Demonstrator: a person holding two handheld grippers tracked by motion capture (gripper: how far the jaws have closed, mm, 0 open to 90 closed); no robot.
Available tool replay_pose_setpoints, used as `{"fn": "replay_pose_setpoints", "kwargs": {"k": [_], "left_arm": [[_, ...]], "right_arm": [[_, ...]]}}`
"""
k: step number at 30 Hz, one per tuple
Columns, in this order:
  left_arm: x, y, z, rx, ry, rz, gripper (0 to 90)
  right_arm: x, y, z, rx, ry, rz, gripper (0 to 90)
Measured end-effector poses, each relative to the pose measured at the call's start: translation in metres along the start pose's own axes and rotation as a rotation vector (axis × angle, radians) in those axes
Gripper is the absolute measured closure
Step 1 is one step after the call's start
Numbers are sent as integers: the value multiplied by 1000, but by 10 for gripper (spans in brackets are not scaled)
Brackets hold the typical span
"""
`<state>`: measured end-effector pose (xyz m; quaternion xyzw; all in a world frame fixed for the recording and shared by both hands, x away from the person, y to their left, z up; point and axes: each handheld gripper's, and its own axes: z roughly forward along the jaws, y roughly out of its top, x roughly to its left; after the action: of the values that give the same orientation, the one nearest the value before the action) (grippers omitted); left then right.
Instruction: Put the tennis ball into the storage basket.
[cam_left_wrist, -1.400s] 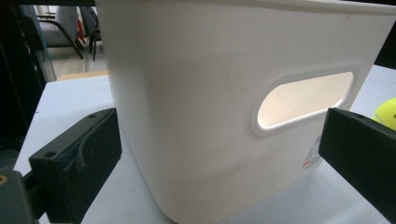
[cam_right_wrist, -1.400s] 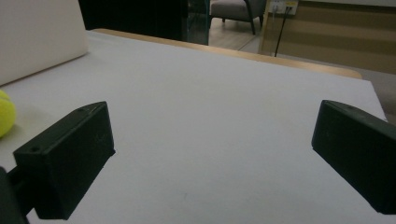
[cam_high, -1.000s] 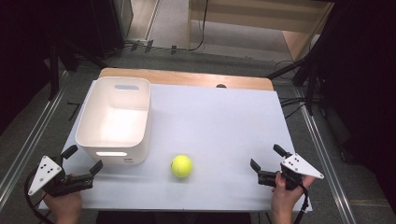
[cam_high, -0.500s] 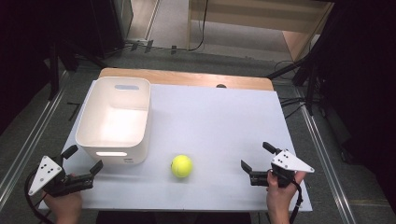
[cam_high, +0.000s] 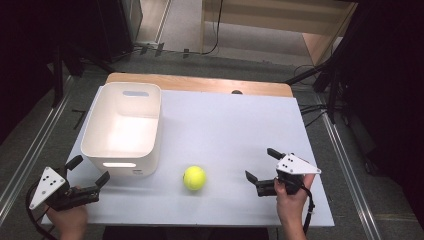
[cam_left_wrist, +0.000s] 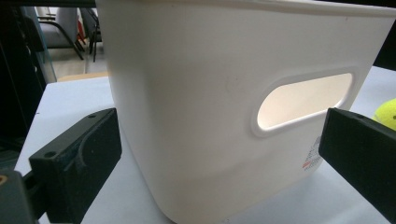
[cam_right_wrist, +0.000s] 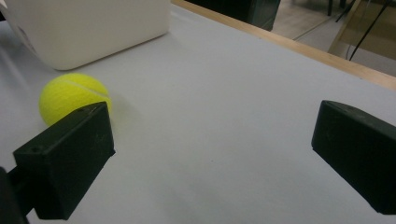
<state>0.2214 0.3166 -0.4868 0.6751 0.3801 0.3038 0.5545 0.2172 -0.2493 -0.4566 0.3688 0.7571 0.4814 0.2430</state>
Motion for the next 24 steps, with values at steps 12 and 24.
{"fn": "replay_pose_setpoints", "kwargs": {"k": [12, 24], "left_arm": [[0, 0, 0, 3, 1, 1, 0], [0, 0, 0, -1, 1, -4, 0]], "right_arm": [[12, 14, 18, 61, 73, -40, 0], [26, 28, 35, 94, 136, -83, 0]]}}
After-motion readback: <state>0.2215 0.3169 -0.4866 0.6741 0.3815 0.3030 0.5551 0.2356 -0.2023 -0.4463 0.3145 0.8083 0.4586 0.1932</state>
